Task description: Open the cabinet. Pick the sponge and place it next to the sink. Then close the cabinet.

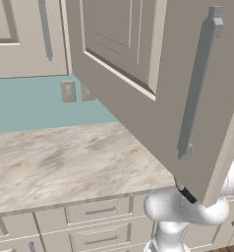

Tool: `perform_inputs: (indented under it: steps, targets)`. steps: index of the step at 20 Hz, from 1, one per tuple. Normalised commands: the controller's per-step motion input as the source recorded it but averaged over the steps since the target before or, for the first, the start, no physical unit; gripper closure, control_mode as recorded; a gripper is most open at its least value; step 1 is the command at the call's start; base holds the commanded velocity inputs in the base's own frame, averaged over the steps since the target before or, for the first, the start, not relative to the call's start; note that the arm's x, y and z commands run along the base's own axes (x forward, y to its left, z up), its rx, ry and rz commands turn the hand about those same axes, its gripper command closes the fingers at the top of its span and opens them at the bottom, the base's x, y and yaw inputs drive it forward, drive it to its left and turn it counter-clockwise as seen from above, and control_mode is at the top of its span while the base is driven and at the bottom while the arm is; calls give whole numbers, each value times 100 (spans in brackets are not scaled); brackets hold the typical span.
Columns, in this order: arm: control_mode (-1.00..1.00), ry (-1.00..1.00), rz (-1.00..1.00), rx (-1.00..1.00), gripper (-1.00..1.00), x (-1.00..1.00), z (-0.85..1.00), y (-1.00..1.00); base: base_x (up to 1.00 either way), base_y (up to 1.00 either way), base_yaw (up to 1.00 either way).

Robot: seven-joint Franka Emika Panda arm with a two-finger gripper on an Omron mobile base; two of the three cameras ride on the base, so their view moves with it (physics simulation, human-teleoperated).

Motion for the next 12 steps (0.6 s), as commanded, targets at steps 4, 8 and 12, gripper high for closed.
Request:
perform_inputs:
  steps: [4, 8, 12]
  targets:
    - [-100, 0, 0, 0, 100, -100, 0, -21, 0, 0, 0]
    - [-100, 0, 1, 0, 100, -100, -1, -5, 0, 0, 0]
    - [-100, 0, 9, 0, 100, -99, -21, 0, 0, 0, 0]
